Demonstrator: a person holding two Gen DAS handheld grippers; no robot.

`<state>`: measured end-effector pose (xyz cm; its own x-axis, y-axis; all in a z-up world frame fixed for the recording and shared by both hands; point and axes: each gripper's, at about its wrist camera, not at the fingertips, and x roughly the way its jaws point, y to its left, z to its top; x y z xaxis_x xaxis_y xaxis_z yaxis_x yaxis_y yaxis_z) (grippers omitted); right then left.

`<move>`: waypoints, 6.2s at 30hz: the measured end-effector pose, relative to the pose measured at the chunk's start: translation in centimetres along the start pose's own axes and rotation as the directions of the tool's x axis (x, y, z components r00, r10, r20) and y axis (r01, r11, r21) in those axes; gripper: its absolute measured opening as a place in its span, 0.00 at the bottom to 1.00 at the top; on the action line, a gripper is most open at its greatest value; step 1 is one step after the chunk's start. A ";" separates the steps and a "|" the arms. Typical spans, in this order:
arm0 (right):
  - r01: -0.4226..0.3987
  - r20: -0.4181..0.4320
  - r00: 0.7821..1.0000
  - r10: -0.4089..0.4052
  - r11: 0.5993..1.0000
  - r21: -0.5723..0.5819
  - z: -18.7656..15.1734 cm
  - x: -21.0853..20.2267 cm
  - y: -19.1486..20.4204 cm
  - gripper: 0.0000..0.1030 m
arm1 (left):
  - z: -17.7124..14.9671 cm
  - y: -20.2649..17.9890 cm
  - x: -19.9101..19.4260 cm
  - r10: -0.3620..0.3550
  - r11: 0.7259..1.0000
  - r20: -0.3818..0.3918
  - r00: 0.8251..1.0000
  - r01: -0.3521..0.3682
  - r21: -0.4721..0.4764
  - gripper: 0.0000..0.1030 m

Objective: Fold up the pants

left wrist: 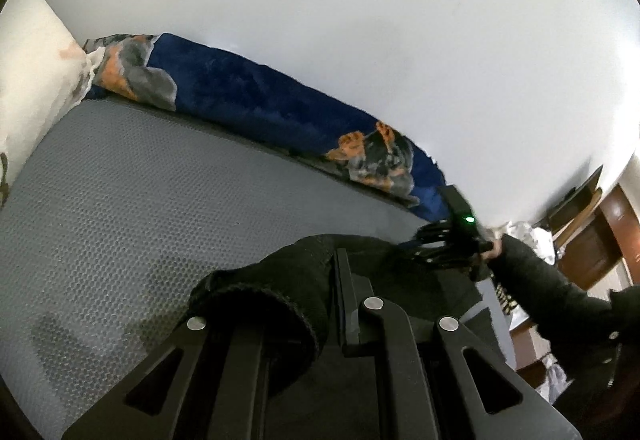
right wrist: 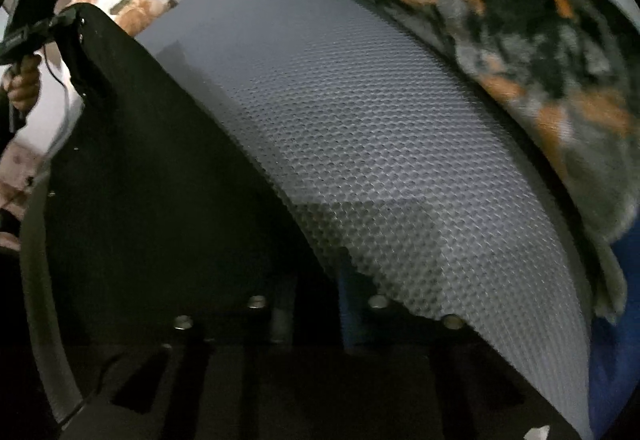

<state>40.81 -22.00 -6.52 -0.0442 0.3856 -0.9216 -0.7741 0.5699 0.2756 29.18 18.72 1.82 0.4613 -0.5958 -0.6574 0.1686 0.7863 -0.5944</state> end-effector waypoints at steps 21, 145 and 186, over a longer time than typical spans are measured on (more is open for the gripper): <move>0.248 0.182 0.935 -0.304 0.928 0.278 -14.2 -12.3 20.2 0.06 | -9.5 -3.0 -8.6 -0.032 0.982 -0.161 0.986 0.061 0.179 0.10; -0.202 0.368 0.893 -0.258 0.501 0.841 -33.9 -12.2 12.2 0.34 | -24.8 -27.9 6.0 0.219 0.831 -0.348 0.912 0.012 0.556 0.07; 0.177 -0.111 0.807 -0.580 0.058 0.982 -51.6 -17.1 12.0 0.01 | -26.7 -28.0 7.9 0.254 0.829 -0.397 0.882 0.013 0.559 0.10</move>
<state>-0.33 -59.26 -1.53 0.3427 -0.0997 -0.9342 0.5676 0.8143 0.1213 4.81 -12.38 0.89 0.1042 -0.3905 -0.9147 0.6329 0.7355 -0.2419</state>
